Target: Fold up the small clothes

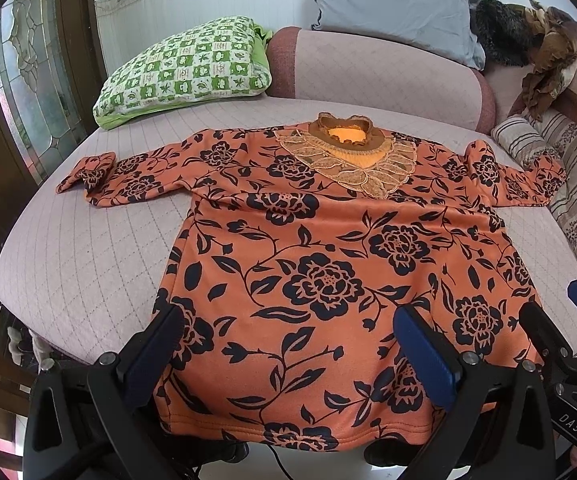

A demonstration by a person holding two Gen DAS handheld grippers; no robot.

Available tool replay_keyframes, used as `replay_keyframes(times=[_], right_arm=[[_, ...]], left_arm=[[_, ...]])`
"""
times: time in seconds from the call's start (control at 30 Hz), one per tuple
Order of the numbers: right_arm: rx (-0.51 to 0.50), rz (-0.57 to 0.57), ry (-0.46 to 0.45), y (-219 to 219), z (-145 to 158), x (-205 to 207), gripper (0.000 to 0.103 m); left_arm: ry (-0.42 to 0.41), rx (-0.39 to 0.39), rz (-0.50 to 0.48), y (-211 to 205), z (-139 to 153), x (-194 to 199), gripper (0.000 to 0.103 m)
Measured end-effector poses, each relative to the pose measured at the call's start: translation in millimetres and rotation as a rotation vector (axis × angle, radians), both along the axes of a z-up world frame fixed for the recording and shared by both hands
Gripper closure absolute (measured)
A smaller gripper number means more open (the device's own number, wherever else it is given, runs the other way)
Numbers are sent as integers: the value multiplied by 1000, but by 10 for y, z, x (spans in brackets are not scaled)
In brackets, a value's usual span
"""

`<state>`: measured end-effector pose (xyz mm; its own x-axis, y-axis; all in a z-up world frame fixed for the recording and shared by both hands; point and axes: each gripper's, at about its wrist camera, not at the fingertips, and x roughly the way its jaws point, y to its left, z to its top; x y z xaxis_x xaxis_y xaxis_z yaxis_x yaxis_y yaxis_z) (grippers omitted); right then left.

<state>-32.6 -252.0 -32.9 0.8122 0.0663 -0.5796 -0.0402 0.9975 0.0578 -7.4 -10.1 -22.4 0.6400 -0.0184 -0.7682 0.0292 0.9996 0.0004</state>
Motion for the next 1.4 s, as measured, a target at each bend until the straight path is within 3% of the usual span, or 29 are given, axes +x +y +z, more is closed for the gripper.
replay_keyframes(times=[1.4], right_arm=[[9, -1, -13, -34, 14, -5, 0]], left_arm=[[3, 6, -5, -37, -23, -10, 0]])
